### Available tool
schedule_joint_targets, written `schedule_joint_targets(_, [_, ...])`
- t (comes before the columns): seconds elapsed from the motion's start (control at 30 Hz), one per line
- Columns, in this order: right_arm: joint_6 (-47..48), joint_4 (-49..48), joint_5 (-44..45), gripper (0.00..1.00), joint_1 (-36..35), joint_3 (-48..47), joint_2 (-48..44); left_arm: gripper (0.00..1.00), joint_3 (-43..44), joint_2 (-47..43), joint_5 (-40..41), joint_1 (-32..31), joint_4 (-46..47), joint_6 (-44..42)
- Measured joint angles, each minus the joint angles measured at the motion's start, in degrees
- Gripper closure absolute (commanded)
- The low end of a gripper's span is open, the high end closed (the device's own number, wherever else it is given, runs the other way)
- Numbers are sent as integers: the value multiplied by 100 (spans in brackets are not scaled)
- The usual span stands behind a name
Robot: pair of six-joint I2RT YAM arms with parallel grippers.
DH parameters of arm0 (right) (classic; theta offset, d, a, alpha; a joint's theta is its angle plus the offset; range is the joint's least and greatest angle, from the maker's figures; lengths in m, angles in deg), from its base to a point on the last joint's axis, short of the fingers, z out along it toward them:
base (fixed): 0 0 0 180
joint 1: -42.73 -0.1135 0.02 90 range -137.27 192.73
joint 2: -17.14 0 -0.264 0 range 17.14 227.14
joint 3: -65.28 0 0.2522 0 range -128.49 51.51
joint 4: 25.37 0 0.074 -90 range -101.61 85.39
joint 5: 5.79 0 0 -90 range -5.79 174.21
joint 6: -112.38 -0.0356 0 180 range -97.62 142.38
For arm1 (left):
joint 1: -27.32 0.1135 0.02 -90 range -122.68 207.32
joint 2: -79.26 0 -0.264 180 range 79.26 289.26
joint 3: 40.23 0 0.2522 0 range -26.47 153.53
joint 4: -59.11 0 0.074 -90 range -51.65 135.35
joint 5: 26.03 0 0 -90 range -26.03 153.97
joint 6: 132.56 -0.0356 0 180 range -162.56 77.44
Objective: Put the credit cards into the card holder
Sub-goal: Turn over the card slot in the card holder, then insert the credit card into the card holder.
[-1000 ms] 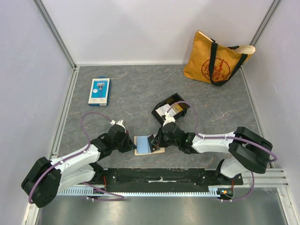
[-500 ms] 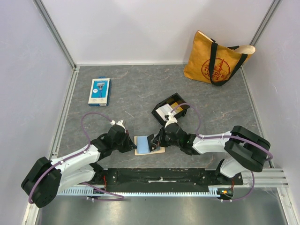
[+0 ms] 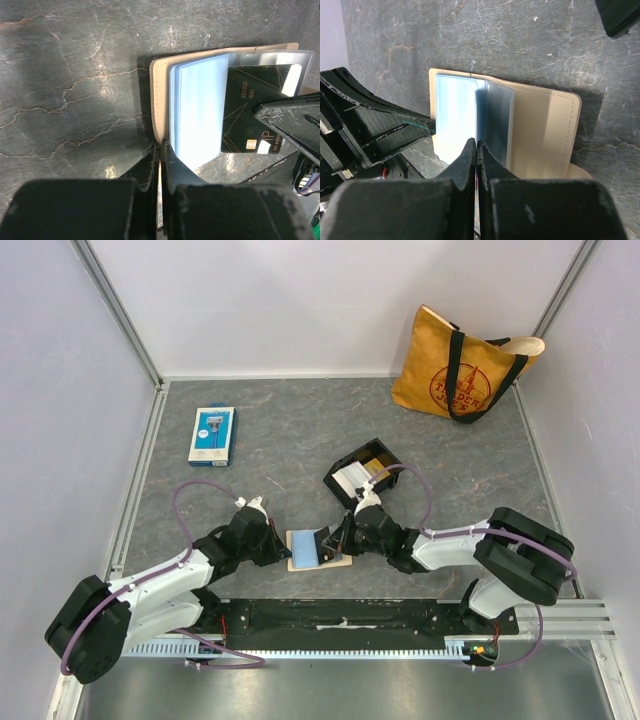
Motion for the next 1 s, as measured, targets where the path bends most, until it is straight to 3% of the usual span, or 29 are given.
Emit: schedule_joint_targets(1.0, [177, -940, -754, 100, 367, -107, 782, 98, -28, -11, -4, 0, 37, 31])
